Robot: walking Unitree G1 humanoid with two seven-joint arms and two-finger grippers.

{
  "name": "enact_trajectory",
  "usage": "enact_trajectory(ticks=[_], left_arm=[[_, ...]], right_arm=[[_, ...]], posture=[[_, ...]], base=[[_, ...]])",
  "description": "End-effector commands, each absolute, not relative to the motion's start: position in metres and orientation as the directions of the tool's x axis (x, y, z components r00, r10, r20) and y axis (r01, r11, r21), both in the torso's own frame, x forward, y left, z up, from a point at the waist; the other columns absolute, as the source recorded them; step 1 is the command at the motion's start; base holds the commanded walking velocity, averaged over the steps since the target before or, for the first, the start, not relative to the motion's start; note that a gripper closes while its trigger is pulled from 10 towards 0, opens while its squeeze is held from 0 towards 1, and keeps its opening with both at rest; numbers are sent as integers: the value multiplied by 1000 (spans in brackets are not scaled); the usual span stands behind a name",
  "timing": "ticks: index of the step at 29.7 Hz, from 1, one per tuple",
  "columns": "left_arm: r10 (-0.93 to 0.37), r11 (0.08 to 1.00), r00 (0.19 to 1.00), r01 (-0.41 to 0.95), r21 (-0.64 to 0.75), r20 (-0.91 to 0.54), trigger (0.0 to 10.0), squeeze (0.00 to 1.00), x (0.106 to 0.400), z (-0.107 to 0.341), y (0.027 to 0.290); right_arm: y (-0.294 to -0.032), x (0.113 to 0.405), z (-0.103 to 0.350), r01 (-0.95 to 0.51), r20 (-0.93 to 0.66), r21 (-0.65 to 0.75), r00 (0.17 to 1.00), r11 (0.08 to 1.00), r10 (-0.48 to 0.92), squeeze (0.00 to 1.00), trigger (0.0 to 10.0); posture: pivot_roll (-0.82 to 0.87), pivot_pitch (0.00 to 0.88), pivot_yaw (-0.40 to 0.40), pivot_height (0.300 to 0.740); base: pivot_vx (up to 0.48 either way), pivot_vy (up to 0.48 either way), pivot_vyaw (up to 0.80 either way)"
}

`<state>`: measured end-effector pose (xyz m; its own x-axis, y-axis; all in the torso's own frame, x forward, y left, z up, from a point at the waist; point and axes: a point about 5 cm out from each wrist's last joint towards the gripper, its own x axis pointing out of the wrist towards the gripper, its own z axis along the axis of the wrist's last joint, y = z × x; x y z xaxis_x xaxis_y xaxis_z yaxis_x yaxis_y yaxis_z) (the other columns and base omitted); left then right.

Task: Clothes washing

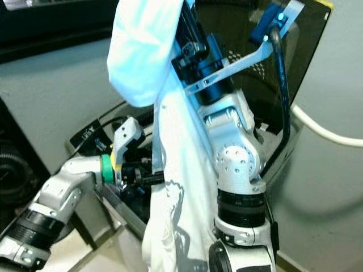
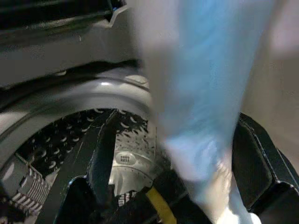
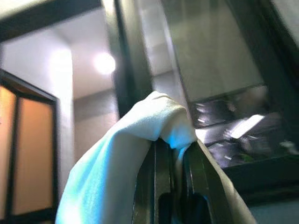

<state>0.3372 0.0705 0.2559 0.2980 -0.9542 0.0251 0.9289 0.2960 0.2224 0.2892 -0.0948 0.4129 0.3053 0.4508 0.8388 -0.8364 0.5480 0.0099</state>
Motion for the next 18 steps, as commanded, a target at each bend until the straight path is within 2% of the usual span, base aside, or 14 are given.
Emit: enact_trajectory(ticks=[1,6,8,12,14,16,18], left_arm=[[-955,295,286,918,266,72,10000,0,329,267,69],[-956,294,277,903,314,99,10000,0,313,269,62],[-965,262,241,915,306,106,10000,0,299,265,58],[-971,234,209,928,291,114,10000,0,289,263,56],[-975,212,184,942,262,125,10000,0,279,259,52],[-975,212,184,942,262,125,10000,0,279,259,52],[-976,202,175,950,240,129,10000,0,272,255,48]], right_arm=[[-94,299,401,-781,803,19,384,624,455,0,10000],[-93,318,375,-657,736,13,517,754,437,0,10000],[-93,330,359,-543,697,-11,598,840,396,0,10000],[-94,335,349,-471,680,-37,634,881,367,0,10000],[-95,335,344,-382,685,-62,656,922,318,0,10000],[-95,335,344,-382,685,-62,656,922,318,0,10000],[-98,335,344,-295,704,-70,663,953,257,0,10000]], posture=[[-73,82,104,740],[-60,85,101,740],[-56,86,98,740],[-46,86,93,740],[-41,87,91,740],[-41,87,91,740],[-43,84,96,740]], base=[[0,0,0],[0,0,0],[0,0,0],[0,0,0],[0,0,0],[0,0,0],[0,0,0]])
